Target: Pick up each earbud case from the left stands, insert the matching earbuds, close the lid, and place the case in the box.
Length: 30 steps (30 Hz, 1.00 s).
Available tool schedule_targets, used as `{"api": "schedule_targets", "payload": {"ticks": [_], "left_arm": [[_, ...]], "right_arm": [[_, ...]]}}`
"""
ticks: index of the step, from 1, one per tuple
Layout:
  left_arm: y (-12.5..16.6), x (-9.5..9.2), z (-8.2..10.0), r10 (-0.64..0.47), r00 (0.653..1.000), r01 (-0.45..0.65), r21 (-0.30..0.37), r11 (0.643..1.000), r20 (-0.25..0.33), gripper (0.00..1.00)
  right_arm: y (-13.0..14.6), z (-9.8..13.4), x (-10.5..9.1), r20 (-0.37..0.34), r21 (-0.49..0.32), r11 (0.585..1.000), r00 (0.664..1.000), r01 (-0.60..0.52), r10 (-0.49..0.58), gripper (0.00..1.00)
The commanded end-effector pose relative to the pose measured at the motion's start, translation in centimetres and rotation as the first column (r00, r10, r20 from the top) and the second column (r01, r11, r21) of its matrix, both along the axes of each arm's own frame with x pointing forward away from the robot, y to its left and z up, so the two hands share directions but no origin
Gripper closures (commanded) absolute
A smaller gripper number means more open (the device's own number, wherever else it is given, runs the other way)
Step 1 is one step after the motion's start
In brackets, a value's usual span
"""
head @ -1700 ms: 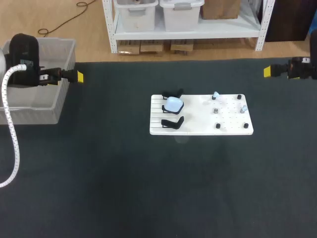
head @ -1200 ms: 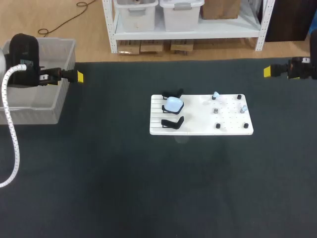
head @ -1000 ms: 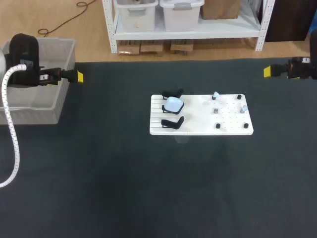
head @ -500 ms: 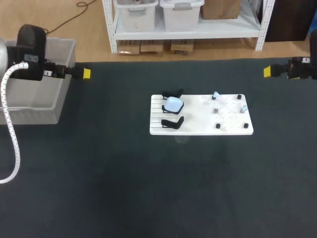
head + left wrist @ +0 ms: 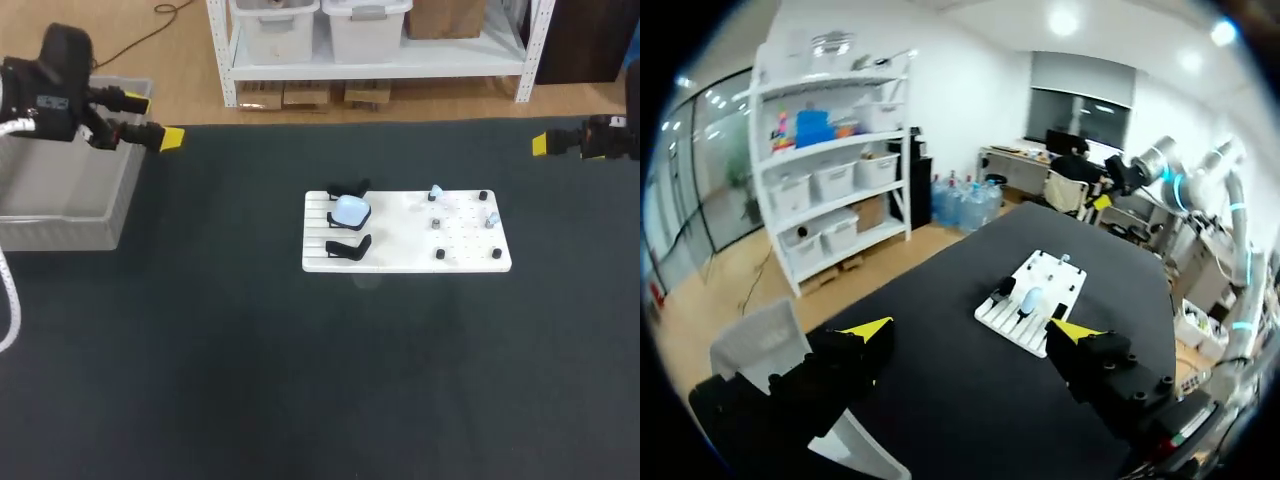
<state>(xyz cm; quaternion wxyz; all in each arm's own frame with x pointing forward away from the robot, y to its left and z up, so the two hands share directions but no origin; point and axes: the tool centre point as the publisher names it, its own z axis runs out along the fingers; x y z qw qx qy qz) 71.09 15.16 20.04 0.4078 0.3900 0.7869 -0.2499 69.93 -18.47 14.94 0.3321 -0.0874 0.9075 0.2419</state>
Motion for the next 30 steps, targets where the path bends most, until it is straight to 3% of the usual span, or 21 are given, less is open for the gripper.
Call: {"api": "schedule_targets", "payload": {"ticks": [1,5,16,23,30], "left_arm": [[0.1,0.6,-0.3,-0.165,0.986,0.164,-0.039,0.986,-0.014,0.0],[-0.3,1.1,-0.5,-0.241,0.97,0.241,0.006,0.971,0.015,0.0],[-2.5,1.9,-1.6,-0.392,0.919,0.39,0.048,0.92,0.038,0.0],[-4.4,2.1,-4.0,-0.454,0.891,0.452,0.056,0.89,0.022,0.0],[-6.7,2.5,-6.4,-0.482,0.873,0.479,0.062,0.876,0.069,0.0]], "right_arm": [[0.0,0.0,0.0,-0.001,-0.001,1.0,1.0,0.0,0.0,0.0],[0.0,0.0,0.0,-0.001,-0.001,1.0,1.0,0.0,0.0,0.0],[0.0,0.0,0.0,-0.001,-0.001,1.0,1.0,0.0,0.0,0.0],[0.0,0.0,0.0,-0.001,-0.001,1.0,1.0,0.0,0.0,0.0],[0.0,0.0,0.0,-0.001,-0.001,1.0,1.0,0.0,0.0,0.0]]}}
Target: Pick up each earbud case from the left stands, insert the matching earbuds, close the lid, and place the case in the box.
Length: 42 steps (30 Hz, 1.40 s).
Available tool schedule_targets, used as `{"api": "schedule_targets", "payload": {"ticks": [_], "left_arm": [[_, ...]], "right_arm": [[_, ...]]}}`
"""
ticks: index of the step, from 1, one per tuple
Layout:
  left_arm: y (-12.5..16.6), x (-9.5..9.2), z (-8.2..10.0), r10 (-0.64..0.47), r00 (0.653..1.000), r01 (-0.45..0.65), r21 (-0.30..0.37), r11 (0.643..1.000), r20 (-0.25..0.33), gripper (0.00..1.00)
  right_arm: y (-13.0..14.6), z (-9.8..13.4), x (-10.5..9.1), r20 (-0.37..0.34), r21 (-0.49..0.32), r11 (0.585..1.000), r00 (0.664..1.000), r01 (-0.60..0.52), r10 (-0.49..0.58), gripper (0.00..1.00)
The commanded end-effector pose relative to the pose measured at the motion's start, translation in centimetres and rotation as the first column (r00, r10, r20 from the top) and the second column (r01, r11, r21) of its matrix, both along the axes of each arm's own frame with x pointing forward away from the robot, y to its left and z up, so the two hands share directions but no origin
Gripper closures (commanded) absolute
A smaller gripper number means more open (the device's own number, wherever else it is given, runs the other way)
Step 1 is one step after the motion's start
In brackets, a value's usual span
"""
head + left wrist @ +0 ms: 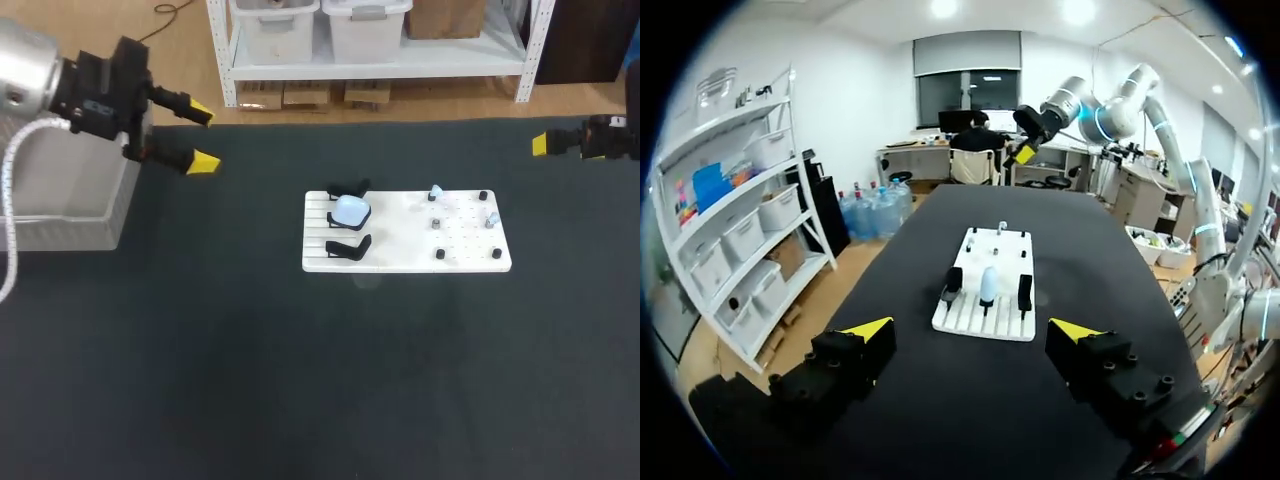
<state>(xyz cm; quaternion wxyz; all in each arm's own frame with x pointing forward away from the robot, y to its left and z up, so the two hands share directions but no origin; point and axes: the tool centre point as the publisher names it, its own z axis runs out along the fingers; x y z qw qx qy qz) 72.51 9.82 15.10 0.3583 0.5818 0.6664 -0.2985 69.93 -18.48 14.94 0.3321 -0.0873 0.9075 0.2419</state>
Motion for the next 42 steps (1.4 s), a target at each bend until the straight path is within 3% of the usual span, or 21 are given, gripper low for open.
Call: {"api": "schedule_targets", "payload": {"ticks": [1,6,17,26,34,42], "left_arm": [[-1.6,1.1,-1.7,-0.045,0.999,0.044,-0.017,0.999,-0.003,0.0],[-3.2,1.1,-2.6,-0.095,0.995,0.096,-0.014,0.995,0.037,0.0],[-6.3,1.5,-5.6,-0.133,0.99,0.132,0.018,0.991,0.039,0.0],[-8.4,1.0,-7.8,-0.144,0.989,0.144,-0.002,0.99,-0.042,0.0],[-9.9,0.6,-9.2,-0.143,0.987,0.14,-0.045,0.989,-0.072,0.0],[-11.3,0.4,-10.4,-0.132,0.987,0.125,-0.086,0.988,-0.087,0.13]], "right_arm": [[0.0,0.0,0.0,-0.001,-0.001,1.0,1.0,0.0,0.0,0.0],[0.0,0.0,0.0,-0.001,-0.001,1.0,1.0,0.0,0.0,0.0],[0.0,0.0,0.0,-0.001,-0.001,1.0,1.0,0.0,0.0,0.0],[0.0,0.0,0.0,-0.001,-0.001,1.0,1.0,0.0,0.0,0.0],[0.0,0.0,0.0,-0.001,-0.001,1.0,1.0,0.0,0.0,0.0],[0.0,0.0,0.0,-0.001,-0.001,1.0,1.0,0.0,0.0,0.0]]}}
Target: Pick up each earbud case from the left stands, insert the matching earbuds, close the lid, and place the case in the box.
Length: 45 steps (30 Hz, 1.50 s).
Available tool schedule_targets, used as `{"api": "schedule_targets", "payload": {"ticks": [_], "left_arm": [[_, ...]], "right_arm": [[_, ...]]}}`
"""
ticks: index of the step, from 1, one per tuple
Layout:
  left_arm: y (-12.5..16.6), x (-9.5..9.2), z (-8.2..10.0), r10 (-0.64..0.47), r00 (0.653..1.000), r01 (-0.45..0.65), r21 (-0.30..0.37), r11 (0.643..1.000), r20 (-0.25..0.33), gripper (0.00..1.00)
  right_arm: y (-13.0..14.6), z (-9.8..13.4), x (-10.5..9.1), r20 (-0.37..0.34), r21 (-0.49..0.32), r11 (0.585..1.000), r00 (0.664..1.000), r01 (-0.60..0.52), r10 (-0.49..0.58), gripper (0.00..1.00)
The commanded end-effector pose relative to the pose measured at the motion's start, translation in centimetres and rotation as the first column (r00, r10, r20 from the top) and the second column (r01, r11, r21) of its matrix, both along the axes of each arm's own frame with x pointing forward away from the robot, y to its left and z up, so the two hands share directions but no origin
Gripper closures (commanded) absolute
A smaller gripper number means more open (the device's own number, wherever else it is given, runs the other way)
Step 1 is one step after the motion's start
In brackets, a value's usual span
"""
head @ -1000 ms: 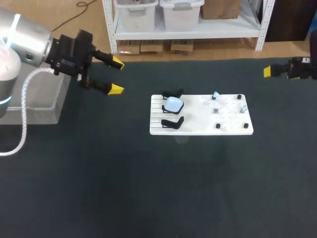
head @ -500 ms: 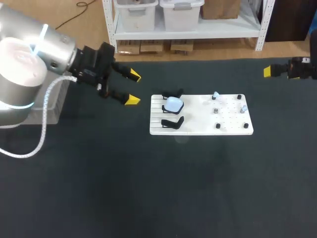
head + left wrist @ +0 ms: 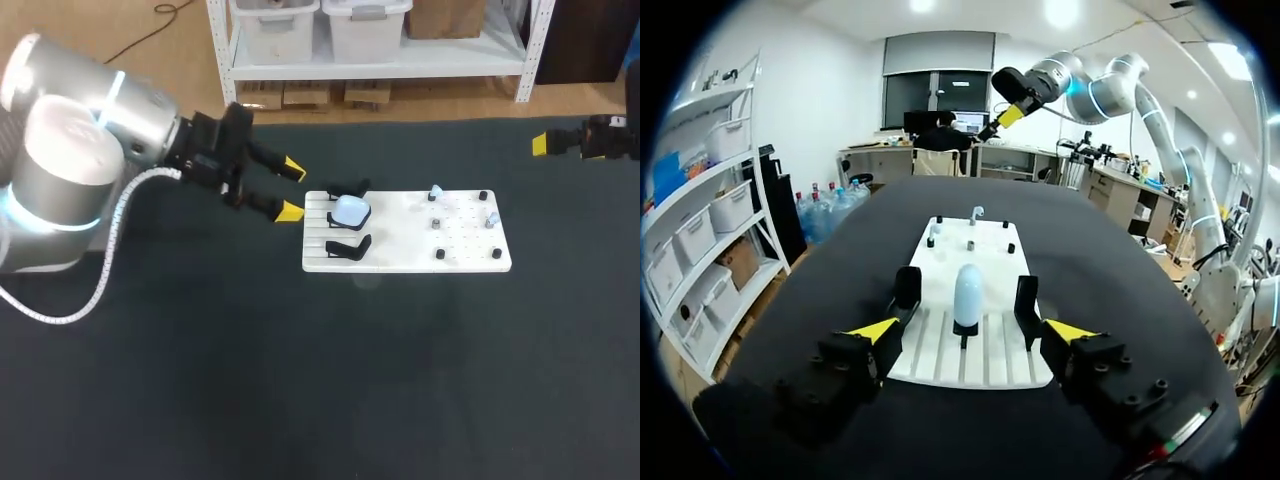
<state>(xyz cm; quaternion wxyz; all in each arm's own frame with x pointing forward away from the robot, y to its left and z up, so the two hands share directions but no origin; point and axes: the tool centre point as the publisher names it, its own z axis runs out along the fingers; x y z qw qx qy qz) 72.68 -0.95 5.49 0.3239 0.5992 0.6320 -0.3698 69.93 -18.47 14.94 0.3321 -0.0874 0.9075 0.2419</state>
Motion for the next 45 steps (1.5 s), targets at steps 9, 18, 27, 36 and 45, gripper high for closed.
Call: {"api": "schedule_targets", "payload": {"ticks": [9,18,27,36,45], "left_arm": [[-2.1,0.6,-1.7,0.027,1.0,-0.026,-0.07,0.997,0.01,0.24],[-3.6,0.2,-2.0,-0.013,0.999,0.016,-0.102,0.995,0.029,0.2],[-4.5,-0.1,-3.3,-0.028,0.999,0.029,-0.089,0.996,0.015,0.25],[-5.2,-0.1,-3.8,-0.038,0.999,0.038,-0.092,0.995,-0.001,0.28],[-5.8,0.2,-4.2,-0.032,0.999,0.032,-0.09,0.995,-0.004,0.34]], "right_arm": [[0.0,0.0,0.0,-0.001,-0.001,1.0,1.0,0.0,0.0,0.0],[0.0,0.0,0.0,-0.001,-0.001,1.0,1.0,0.0,0.0,0.0],[0.0,0.0,0.0,-0.001,-0.001,1.0,1.0,0.0,0.0,0.0],[0.0,0.0,0.0,-0.001,-0.001,1.0,1.0,0.0,0.0,0.0],[0.0,0.0,0.0,-0.001,-0.001,1.0,1.0,0.0,0.0,0.0]]}}
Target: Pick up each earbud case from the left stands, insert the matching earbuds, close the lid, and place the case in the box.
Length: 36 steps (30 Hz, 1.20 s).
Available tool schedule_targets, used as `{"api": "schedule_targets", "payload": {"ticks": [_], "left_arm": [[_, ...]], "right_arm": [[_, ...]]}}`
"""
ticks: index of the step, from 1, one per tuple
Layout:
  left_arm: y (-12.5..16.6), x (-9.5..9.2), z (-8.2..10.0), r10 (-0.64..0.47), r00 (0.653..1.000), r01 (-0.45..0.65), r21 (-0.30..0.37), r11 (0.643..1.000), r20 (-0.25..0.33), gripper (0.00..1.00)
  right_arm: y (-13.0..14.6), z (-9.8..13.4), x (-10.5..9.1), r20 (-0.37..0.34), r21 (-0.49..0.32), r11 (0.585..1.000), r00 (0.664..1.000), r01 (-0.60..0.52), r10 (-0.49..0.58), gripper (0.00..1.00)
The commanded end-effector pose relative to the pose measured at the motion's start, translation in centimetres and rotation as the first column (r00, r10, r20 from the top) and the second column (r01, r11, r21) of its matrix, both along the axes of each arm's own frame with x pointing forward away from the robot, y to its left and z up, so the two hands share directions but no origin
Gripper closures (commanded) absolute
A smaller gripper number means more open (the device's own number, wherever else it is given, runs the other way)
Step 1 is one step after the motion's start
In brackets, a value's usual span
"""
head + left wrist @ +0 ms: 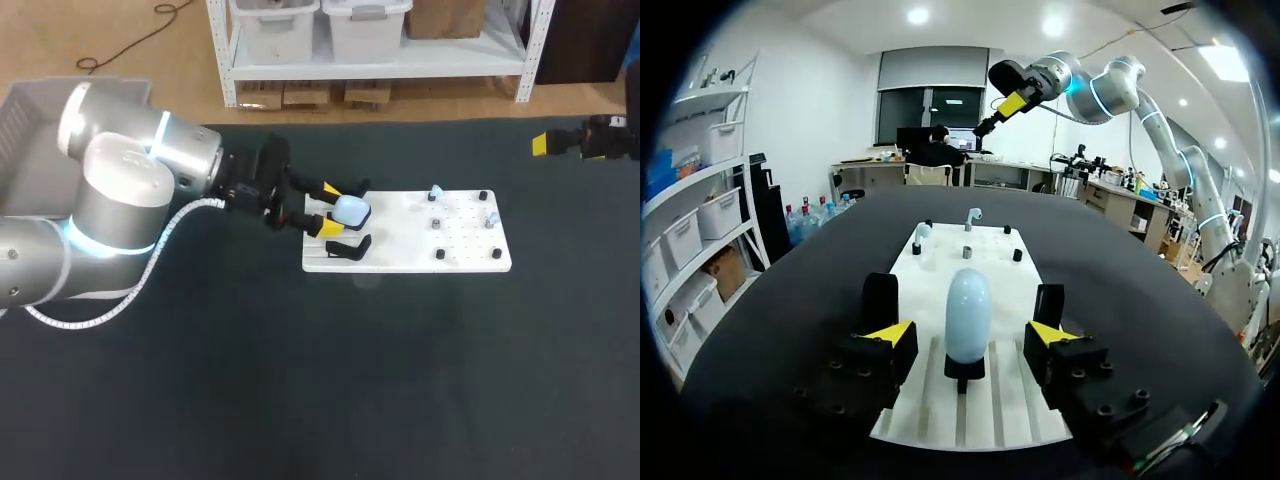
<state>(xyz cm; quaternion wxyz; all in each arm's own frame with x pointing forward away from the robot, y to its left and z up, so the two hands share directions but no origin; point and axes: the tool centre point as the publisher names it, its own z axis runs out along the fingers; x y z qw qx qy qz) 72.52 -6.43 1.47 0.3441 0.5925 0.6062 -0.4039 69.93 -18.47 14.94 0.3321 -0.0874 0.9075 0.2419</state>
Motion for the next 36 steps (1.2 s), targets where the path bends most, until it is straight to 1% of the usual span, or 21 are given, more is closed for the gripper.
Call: {"api": "schedule_targets", "payload": {"ticks": [1,5,8,13,27,34,36], "left_arm": [[-0.35,0.47,-0.17,-0.001,1.0,0.001,0.001,1.0,-0.001,0.34],[-0.38,0.72,-0.08,0.007,1.0,-0.007,-0.001,1.0,0.0,0.37],[-0.42,0.79,-0.08,0.009,1.0,-0.009,-0.002,1.0,0.001,0.43],[-0.64,0.76,-0.16,0.006,1.0,-0.006,-0.005,1.0,0.001,0.48],[-0.84,0.98,-0.45,0.009,1.0,-0.009,-0.008,1.0,-0.005,0.53],[-0.93,0.75,-0.41,0.002,1.0,-0.002,-0.01,1.0,-0.002,0.55],[-0.96,0.69,-0.43,-0.002,1.0,0.002,-0.01,1.0,-0.005,0.57]], "right_arm": [[0.0,0.03,-0.01,-0.001,-0.001,1.0,1.0,0.0,0.0,0.0],[0.0,0.03,-0.01,-0.001,-0.001,1.0,1.0,0.0,0.0,0.0],[0.0,0.03,-0.01,-0.001,-0.001,1.0,1.0,0.0,0.0,0.0],[0.0,0.03,-0.01,-0.001,-0.001,1.0,1.0,0.0,0.0,0.0],[0.0,0.03,-0.01,-0.001,-0.001,1.0,1.0,0.0,0.0,0.0],[0.0,0.03,-0.01,-0.001,-0.001,1.0,1.0,0.0,0.0,0.0],[0.0,0.03,-0.01,-0.001,-0.001,1.0,1.0,0.0,0.0,0.0]]}}
